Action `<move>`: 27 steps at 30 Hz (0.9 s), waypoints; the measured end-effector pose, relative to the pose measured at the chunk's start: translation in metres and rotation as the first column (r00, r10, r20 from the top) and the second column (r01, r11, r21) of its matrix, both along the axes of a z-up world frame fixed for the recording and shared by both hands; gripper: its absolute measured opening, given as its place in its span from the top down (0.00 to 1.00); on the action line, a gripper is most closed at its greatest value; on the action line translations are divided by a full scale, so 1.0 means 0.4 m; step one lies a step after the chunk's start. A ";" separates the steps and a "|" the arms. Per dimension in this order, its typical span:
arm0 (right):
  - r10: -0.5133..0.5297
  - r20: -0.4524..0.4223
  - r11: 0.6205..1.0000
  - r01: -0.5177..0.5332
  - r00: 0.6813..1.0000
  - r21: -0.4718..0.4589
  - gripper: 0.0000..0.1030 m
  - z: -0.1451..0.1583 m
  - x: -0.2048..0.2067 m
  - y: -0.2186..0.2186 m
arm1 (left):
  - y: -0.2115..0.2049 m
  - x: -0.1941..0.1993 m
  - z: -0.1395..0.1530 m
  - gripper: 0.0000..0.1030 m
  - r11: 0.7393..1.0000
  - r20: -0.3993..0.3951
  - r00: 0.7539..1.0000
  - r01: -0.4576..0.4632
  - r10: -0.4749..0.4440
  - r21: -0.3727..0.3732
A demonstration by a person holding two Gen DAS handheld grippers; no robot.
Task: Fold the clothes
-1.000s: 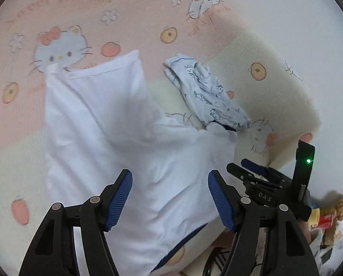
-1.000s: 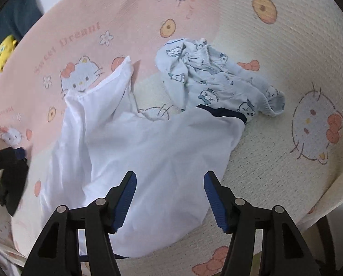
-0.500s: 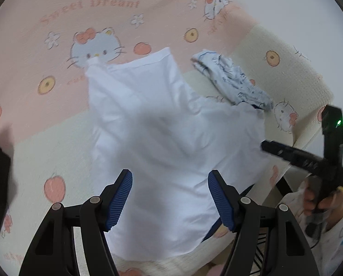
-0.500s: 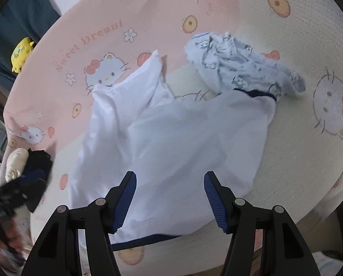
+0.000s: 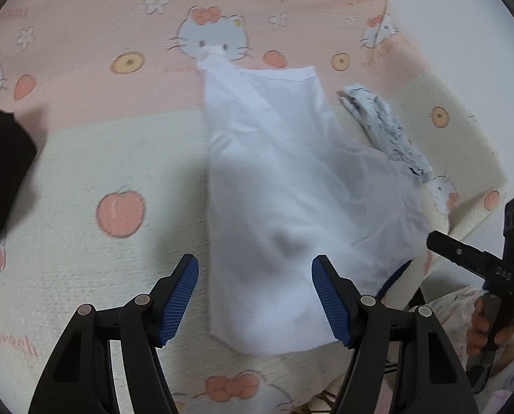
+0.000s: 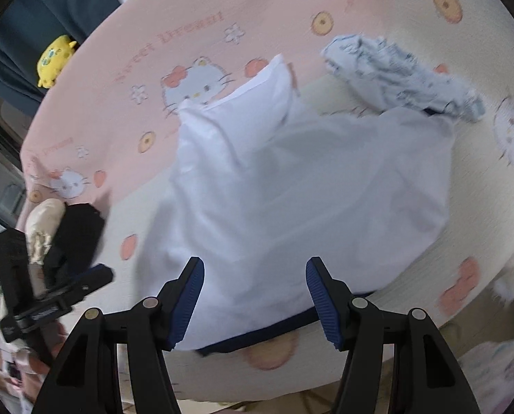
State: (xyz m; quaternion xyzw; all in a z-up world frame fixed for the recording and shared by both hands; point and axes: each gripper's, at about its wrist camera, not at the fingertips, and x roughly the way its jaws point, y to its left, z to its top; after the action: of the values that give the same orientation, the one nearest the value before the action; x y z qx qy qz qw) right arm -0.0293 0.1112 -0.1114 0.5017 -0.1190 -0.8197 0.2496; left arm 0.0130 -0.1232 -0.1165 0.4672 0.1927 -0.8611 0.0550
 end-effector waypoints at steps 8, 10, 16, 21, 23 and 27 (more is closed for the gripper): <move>0.051 0.103 0.999 -0.049 0.993 -0.024 0.41 -0.045 0.033 -0.054 | -0.014 0.024 -0.058 0.36 0.999 0.040 0.999 -0.038 0.036 0.036; 0.047 0.152 0.998 -0.040 0.987 -0.050 0.41 -0.065 0.040 -0.050 | -0.016 0.038 -0.075 0.36 0.997 0.054 0.997 -0.061 0.059 0.047; 0.056 0.221 0.996 -0.040 0.974 -0.076 0.41 -0.106 0.071 -0.041 | -0.021 0.074 -0.120 0.36 0.989 0.090 0.992 -0.098 0.088 0.110; 0.084 0.260 0.995 -0.065 0.962 -0.080 0.41 -0.146 0.087 -0.055 | -0.039 0.092 -0.149 0.36 0.966 0.102 0.986 -0.151 0.132 0.207; 0.109 0.242 0.993 -0.097 0.964 -0.061 0.41 -0.152 0.093 -0.077 | -0.042 0.095 -0.159 0.36 0.957 0.103 0.983 -0.169 0.148 0.238; 0.170 0.195 0.985 -0.169 0.966 -0.021 0.41 -0.154 0.107 -0.127 | -0.021 0.087 -0.151 0.36 0.967 0.086 0.988 -0.144 0.128 0.212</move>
State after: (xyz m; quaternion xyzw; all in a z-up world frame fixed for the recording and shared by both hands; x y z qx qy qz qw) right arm 0.0134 0.0603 -0.1732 0.5880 -0.1014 -0.7415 0.3069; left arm 0.0479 -0.1317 -0.1769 0.4866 0.3154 -0.8117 0.0692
